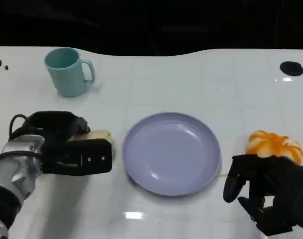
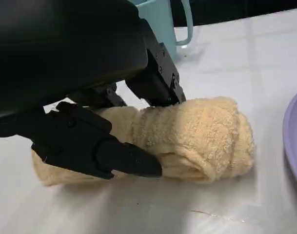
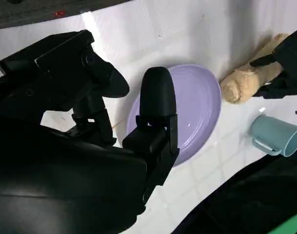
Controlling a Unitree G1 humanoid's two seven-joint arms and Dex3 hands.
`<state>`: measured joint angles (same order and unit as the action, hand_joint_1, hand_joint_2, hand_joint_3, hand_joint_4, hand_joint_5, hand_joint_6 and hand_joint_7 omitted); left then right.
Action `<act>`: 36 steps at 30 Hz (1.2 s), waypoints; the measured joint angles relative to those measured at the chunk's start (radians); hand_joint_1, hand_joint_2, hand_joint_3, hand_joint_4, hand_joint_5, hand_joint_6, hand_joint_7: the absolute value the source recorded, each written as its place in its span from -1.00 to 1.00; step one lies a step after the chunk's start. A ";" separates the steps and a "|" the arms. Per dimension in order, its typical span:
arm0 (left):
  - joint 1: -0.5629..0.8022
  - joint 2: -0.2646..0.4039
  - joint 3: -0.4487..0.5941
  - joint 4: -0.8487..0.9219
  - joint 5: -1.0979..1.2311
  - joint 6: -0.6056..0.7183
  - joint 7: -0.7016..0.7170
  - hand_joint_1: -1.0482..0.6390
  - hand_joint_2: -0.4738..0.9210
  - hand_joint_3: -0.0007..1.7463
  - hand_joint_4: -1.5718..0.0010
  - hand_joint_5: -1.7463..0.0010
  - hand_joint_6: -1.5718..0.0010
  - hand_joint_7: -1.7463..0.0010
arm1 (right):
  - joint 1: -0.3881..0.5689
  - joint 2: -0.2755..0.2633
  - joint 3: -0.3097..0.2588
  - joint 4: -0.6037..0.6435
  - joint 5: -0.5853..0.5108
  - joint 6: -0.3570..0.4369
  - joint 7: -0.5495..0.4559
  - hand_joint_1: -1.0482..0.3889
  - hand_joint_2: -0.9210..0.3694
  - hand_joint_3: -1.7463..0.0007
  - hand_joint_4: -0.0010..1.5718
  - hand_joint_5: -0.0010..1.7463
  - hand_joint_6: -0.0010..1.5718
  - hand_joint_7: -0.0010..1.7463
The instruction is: Grasp the towel on the left side of the plate with the left hand and place it into the plate.
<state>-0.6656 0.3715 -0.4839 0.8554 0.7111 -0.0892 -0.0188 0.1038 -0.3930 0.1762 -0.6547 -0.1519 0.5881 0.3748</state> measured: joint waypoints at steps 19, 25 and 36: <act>0.054 0.003 0.080 -0.071 -0.053 -0.166 0.249 0.02 0.59 -0.11 -0.08 -1.00 0.25 -1.00 | 0.018 -0.001 -0.006 -0.029 0.000 0.008 -0.001 0.45 -0.41 -0.26 -0.08 1.00 -0.10 0.64; 0.070 0.004 0.121 -0.252 -0.081 -0.129 0.222 0.02 0.55 -0.09 -0.09 -1.00 0.23 -1.00 | 0.017 -0.001 -0.006 -0.029 0.000 0.008 -0.001 0.44 -0.41 -0.27 -0.07 1.00 -0.11 0.64; 0.115 -0.050 0.114 -0.515 -0.106 -0.135 0.070 -0.01 0.32 0.18 -0.14 -1.00 0.18 -1.00 | 0.017 0.000 -0.006 -0.029 0.001 0.012 -0.001 0.46 -0.42 -0.27 -0.07 1.00 -0.11 0.66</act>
<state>-0.5504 0.3215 -0.3698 0.3400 0.6055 -0.2247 0.0509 0.1211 -0.3929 0.1703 -0.6837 -0.1509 0.6001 0.3734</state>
